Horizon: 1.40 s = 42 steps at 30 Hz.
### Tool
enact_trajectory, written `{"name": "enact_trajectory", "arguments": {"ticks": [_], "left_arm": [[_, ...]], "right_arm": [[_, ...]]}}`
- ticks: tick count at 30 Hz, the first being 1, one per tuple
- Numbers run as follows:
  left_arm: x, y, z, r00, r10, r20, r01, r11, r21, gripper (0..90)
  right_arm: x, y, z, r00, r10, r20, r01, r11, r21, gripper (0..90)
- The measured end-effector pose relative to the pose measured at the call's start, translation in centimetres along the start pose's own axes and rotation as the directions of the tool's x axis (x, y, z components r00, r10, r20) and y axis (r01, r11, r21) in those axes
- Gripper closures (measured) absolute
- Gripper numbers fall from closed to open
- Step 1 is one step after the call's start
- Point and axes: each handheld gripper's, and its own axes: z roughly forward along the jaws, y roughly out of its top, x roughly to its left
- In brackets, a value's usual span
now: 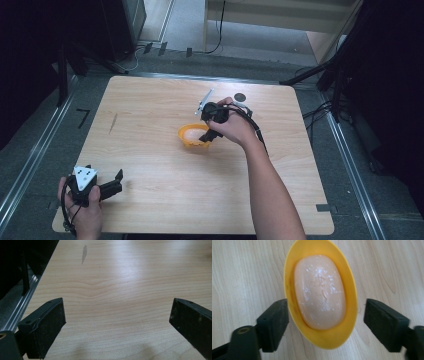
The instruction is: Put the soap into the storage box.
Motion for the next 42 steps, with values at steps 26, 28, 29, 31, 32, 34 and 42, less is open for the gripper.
{"name": "enact_trajectory", "arguments": {"ticks": [26,28,29,31,32,34,42], "left_arm": [[-0.1,0.0,0.0,1.0000,0.003,-0.006,-0.003,1.0000,0.003,0.8],[-0.1,0.0,0.0,1.0000,0.003,-0.007,-0.003,1.0000,0.003,0.8],[-0.1,0.0,0.0,1.0000,0.004,-0.007,-0.004,1.0000,0.005,0.8],[-0.1,0.0,0.0,1.0000,0.003,-0.007,-0.003,1.0000,0.003,0.8],[-0.1,0.0,0.0,1.0000,0.003,-0.007,-0.003,1.0000,0.004,0.8],[-0.1,0.0,0.0,1.0000,0.003,-0.006,-0.003,1.0000,0.002,0.8],[-0.1,0.0,0.0,1.0000,0.004,-0.004,-0.004,1.0000,0.002,0.8]], "right_arm": [[1.1,-7.3,-2.7,0.9742,0.215,0.069,-0.202,0.967,-0.152,0.0],[1.2,-7.8,-2.8,0.9704,0.229,0.076,-0.215,0.964,-0.158,0.0],[1.3,-8.1,-2.9,0.9690,0.235,0.076,-0.221,0.962,-0.162,0.0],[1.5,-8.7,-2.9,0.9635,0.255,0.081,-0.237,0.954,-0.182,0.0],[1.6,-9.0,-3.0,0.9599,0.268,0.082,-0.249,0.950,-0.188,0.0],[1.7,-9.6,-3.0,0.9554,0.287,0.070,-0.269,0.943,-0.195,0.0],[2.3,-11.6,-3.0,0.9400,0.331,0.084,-0.308,0.928,-0.211,0.0]]}}
